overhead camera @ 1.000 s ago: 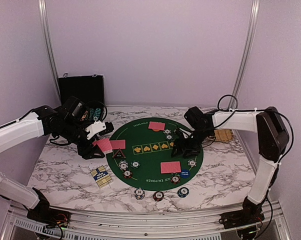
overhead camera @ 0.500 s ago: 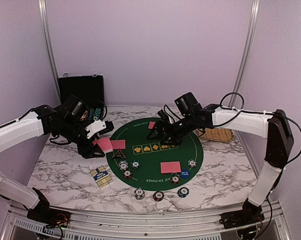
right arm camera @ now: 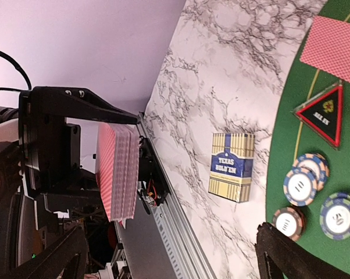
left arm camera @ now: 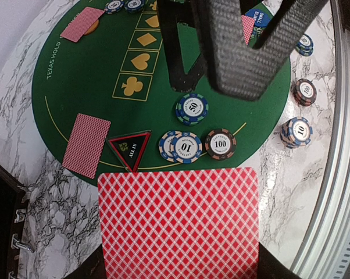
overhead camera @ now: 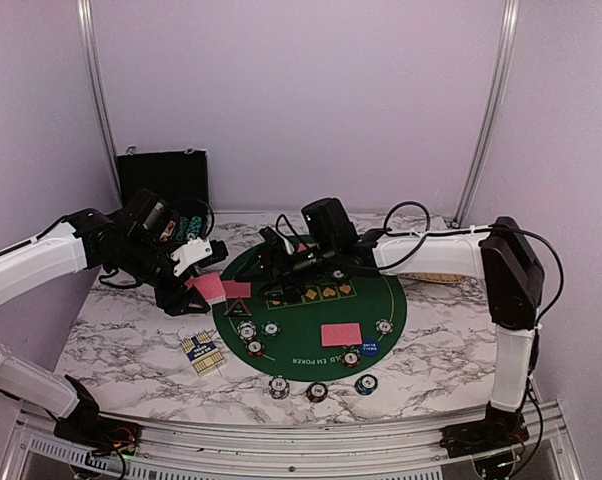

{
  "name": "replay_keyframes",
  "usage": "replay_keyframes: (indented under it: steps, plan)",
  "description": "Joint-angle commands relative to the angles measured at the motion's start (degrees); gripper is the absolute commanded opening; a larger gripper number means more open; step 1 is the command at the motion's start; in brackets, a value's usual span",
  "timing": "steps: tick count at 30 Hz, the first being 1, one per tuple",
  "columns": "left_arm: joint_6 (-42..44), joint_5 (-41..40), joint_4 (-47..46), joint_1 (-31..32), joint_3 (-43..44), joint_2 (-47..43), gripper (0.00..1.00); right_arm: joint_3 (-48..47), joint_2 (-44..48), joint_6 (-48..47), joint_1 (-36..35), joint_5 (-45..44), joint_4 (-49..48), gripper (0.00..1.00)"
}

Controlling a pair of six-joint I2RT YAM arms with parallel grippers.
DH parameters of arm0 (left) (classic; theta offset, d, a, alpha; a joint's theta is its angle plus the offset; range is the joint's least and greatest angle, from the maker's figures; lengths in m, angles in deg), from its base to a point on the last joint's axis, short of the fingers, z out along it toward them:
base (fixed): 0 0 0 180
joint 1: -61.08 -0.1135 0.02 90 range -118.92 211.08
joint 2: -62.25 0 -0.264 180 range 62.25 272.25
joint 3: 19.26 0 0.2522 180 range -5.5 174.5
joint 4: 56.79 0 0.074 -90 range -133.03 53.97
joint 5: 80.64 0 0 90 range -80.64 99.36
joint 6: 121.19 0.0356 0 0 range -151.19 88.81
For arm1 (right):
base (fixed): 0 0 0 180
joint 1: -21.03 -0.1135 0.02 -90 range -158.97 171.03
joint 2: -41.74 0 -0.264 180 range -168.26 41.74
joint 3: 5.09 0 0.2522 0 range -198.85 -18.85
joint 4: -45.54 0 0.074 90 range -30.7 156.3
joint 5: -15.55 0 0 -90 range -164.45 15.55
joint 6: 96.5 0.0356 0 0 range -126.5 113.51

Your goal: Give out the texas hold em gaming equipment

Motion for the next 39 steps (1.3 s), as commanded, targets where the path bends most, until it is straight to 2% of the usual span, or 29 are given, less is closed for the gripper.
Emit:
replay_keyframes:
  steps: [1,8,31,39]
  plan:
    - [0.01,0.68,-0.17,-0.35,1.84,0.23,0.01,-5.13,-3.25,4.43,-2.04,3.07,-7.18,0.99]
    - [0.04,0.62,-0.17,-0.35,1.79,0.47,0.01,-8.36,-7.10,6.99,-3.72,4.91,-10.31,0.99]
    - [-0.05,1.06,-0.23,-0.35,1.88,0.63,0.01,-19.48,-18.52,11.57,-6.09,7.41,-11.58,0.99]
    - [0.13,0.57,-0.20,-0.35,1.54,0.23,0.01,-20.59,-19.62,12.12,-6.07,7.96,-10.79,0.85]
